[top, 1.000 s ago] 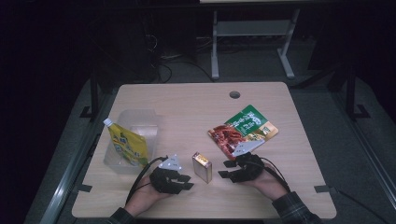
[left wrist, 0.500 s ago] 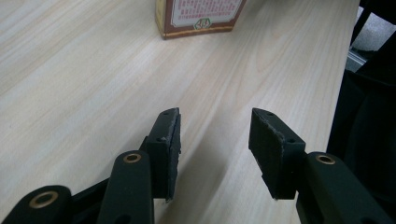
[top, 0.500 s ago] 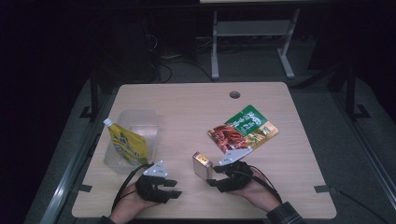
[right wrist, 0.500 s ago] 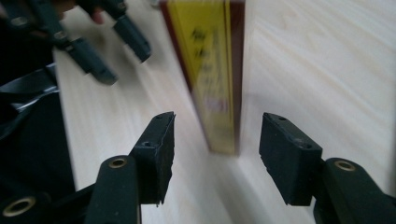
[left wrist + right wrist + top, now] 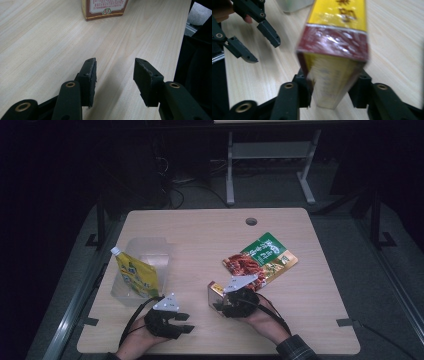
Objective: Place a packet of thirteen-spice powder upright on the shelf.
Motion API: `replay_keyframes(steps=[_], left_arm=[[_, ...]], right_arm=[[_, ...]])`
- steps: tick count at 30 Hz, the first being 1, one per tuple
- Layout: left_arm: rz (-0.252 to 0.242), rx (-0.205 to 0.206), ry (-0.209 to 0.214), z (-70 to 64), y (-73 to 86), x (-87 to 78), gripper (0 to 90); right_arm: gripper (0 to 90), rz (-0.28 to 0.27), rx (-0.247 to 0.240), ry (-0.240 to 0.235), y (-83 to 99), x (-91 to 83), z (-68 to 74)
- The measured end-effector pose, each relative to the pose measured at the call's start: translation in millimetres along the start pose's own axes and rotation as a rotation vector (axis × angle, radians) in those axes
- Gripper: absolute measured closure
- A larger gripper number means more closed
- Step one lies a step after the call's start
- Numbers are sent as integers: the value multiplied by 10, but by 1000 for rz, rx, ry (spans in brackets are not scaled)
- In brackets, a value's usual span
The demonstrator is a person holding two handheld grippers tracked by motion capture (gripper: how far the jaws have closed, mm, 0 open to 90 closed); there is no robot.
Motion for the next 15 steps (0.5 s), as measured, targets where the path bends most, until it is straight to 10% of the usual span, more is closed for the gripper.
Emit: replay_keyframes(steps=[15], left_arm=[[10, 6, 8, -7, 14, 22, 390]], right_arm=[[671, -28, -64, -16, -150, -8, -94]])
Point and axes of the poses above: each handheld gripper's, and its own axes: x roughly forward along the jaws, y roughly out of its underside, z roughly to its left, the point moved 1 cm from there along x, roughly forward along the jaws, and after that the axes turned 9 degrees about -z, right-handed, at the moved point
